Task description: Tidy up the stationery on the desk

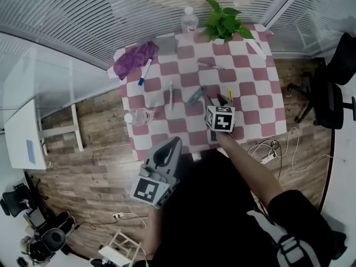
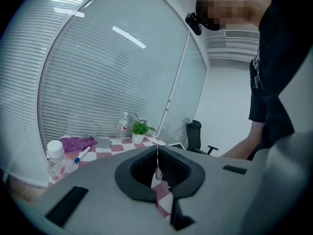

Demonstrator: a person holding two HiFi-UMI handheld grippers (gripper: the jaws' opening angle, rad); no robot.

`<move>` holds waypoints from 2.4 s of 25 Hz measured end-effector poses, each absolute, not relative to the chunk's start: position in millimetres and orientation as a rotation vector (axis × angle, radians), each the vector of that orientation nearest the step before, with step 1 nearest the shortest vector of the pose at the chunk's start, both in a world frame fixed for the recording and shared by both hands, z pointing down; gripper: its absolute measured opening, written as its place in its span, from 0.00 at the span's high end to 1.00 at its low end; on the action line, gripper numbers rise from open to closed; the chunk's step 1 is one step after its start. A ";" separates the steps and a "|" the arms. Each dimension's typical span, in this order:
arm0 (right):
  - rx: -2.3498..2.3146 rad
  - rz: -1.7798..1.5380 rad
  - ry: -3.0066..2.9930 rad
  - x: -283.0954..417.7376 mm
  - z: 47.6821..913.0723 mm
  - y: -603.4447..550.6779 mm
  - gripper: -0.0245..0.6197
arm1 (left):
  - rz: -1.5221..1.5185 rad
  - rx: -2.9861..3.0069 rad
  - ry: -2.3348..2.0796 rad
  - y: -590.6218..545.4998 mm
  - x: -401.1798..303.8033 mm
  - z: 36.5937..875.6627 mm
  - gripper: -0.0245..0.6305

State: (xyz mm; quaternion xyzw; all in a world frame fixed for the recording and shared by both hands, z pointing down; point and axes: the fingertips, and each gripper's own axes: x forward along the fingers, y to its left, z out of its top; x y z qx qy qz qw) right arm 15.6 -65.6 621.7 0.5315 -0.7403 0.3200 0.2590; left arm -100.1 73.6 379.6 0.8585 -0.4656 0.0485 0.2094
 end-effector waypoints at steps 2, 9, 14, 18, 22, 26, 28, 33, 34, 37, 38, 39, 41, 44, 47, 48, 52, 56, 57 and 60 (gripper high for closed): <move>1.450 0.861 -2.007 4.8 623.3 -65.6 0.64 | 0.146 2.373 -1.287 75.1 -104.3 381.8 0.91; 1.484 0.876 -1.962 -25.3 637.7 -66.9 0.55 | 0.166 2.354 -1.281 76.6 -125.1 387.8 0.91; 1.510 0.887 -1.910 -41.0 652.1 -71.6 0.52 | 0.175 2.352 -1.255 75.7 -136.5 391.4 0.91; 1.533 0.912 -1.865 -50.5 661.3 -74.5 0.50 | 0.190 2.351 -1.240 74.1 -147.5 395.2 0.91; 1.560 0.875 -1.820 -56.5 666.0 -76.9 0.50 | 0.189 2.339 -1.238 71.7 -160.3 397.2 0.91; 1.584 0.832 -1.758 -58.5 665.6 -78.5 0.50 | 0.193 2.341 -1.234 69.5 -171.3 398.7 0.91; 1.590 0.813 -1.732 -56.4 667.1 -77.7 0.50 | 0.193 2.340 -1.231 68.1 -175.4 399.2 0.91; 1.579 0.786 -1.717 -55.9 669.2 -77.5 0.54 | 0.194 2.350 -1.215 62.8 -179.4 399.1 0.91; 1.572 0.785 -1.716 -56.0 669.6 -77.2 0.54 | 0.194 2.351 -1.211 62.2 -178.9 399.4 0.91; 1.539 0.773 -1.716 -56.8 669.4 -76.6 0.59 | 0.198 2.354 -1.199 61.5 -175.8 401.0 0.91; 1.523 0.768 -1.719 -57.2 669.3 -76.4 0.60 | 0.197 2.357 -1.197 61.3 -174.3 401.0 0.91; 1.509 0.766 -1.724 -57.3 669.2 -76.2 0.60 | 0.196 2.358 -1.195 61.2 -172.9 400.7 0.91; 1.484 0.765 -1.735 -57.4 668.3 -76.1 0.62 | 0.197 2.358 -1.192 61.1 -170.1 400.3 0.91; 1.448 0.748 -1.743 -57.4 666.9 -75.8 0.65 | 0.199 2.355 -1.192 61.6 -166.2 400.4 0.91; 1.423 0.740 -1.750 -57.2 665.8 -75.3 0.71 | 0.200 2.353 -1.192 61.7 -162.8 400.2 0.91; 1.412 0.740 -1.755 -57.5 665.6 -74.7 0.72 | 0.200 2.355 -1.191 61.5 -161.6 399.9 0.91; 1.372 0.748 -1.779 -57.6 666.0 -70.2 0.73 | 0.194 2.364 -1.189 60.2 -154.0 397.8 0.91; 1.347 0.799 -1.796 -55.7 664.5 -66.9 0.74 | 0.197 2.371 -1.177 59.2 -143.5 397.7 0.91; 1.344 0.802 -1.803 -55.1 662.5 -66.6 0.75 | 0.197 2.373 -1.173 59.3 -140.9 398.1 0.91; 1.314 0.765 -1.841 -55.7 655.1 -65.6 0.86 | 0.202 2.374 -1.160 59.1 -133.5 399.5 0.91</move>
